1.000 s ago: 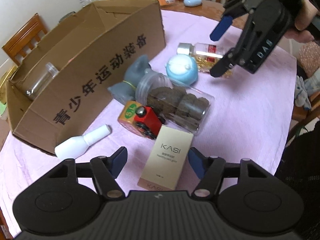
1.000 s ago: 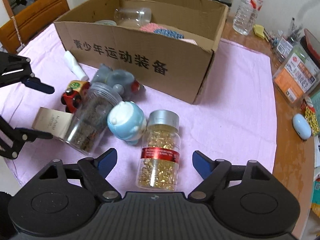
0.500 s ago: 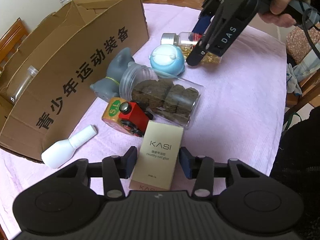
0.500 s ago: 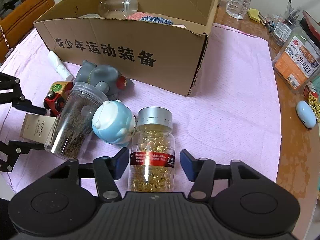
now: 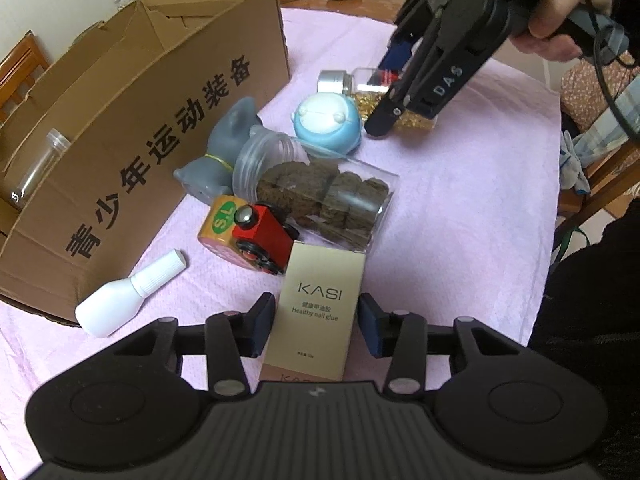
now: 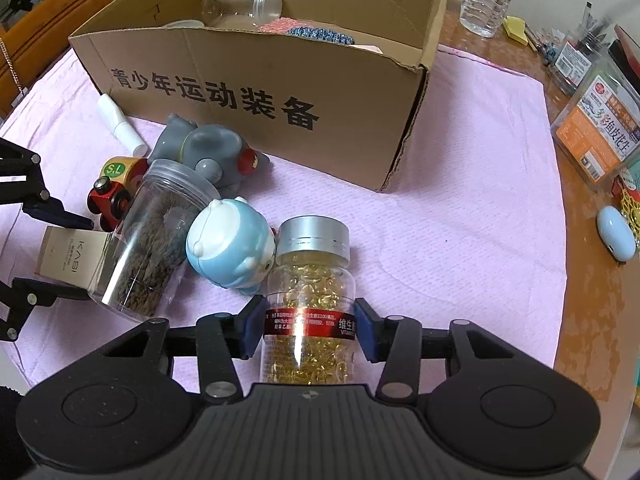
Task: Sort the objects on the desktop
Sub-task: 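Grasp the KASI nail glue box with the left tool while the right tool grasps the gold capsule bottle, then lower KASI box and capsule bottle into the cardboard box and open both tools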
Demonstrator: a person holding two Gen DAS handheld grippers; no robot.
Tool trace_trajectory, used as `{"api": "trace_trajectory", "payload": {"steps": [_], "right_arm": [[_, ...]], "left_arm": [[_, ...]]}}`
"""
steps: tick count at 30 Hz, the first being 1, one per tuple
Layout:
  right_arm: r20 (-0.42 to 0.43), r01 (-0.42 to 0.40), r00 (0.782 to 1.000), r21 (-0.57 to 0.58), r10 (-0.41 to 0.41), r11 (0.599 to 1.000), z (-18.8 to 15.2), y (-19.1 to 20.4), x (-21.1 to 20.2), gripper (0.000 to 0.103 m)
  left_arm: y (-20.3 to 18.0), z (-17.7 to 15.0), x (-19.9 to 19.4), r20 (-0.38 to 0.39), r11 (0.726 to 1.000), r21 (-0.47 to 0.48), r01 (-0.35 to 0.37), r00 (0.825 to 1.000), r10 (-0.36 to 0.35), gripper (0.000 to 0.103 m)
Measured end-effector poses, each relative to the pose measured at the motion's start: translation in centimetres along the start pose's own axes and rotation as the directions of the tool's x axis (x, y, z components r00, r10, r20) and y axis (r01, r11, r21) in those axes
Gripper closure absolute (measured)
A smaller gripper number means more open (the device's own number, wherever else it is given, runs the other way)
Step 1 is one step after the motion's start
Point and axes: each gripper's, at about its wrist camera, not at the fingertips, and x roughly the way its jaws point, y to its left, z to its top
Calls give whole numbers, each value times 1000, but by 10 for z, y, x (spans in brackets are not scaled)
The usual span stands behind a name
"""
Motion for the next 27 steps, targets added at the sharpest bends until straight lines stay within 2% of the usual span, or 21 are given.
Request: {"api": "trace_trajectory", "payload": {"steps": [12,27], "right_arm": [[35,11,999,-41,-9,999,6,3,-25,51],[97,22,995,-96,-13,995,19,6,-64,51]], "left_arm": [[4,4,-24,35,999,-43,-12,999,14,58],[18,22,-57,78,998,-32,-56,995,58,60]]}}
